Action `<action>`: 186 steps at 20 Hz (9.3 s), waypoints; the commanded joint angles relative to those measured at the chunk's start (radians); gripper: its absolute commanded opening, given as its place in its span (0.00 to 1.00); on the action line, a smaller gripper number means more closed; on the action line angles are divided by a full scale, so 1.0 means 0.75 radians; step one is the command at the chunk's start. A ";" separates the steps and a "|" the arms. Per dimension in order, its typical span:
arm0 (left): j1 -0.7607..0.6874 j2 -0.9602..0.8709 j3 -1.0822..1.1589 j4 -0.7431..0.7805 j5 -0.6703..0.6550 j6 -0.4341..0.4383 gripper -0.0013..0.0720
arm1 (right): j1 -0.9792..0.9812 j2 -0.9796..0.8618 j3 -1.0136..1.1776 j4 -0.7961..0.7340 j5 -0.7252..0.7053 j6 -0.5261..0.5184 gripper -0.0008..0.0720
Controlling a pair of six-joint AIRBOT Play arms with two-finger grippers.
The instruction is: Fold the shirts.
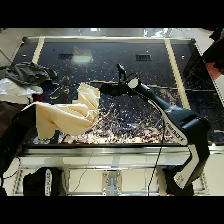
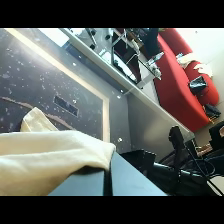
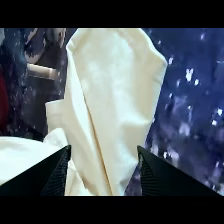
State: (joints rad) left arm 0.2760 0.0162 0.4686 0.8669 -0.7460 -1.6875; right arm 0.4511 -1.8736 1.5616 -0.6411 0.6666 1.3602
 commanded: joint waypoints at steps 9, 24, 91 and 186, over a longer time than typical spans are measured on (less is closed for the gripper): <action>0.002 0.001 0.001 0.002 -0.010 0.000 0.04 | -0.036 -0.493 0.543 0.015 0.274 0.149 0.62; 0.002 0.001 0.001 0.002 -0.009 0.000 0.04 | 0.006 -0.549 0.621 0.081 0.320 0.154 0.03; 0.449 -0.696 0.072 0.342 -0.213 0.451 0.97 | -1.148 1.209 -0.182 -1.008 0.966 -0.026 0.77; -0.238 -1.662 1.369 0.150 -0.493 0.551 0.03 | -0.720 0.782 0.064 -0.769 0.621 -0.008 0.02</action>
State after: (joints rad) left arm 0.1448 -1.0912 1.4933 0.9447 -1.2781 -1.2972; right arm -0.0883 -1.1309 1.6077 -1.2114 1.2110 1.3510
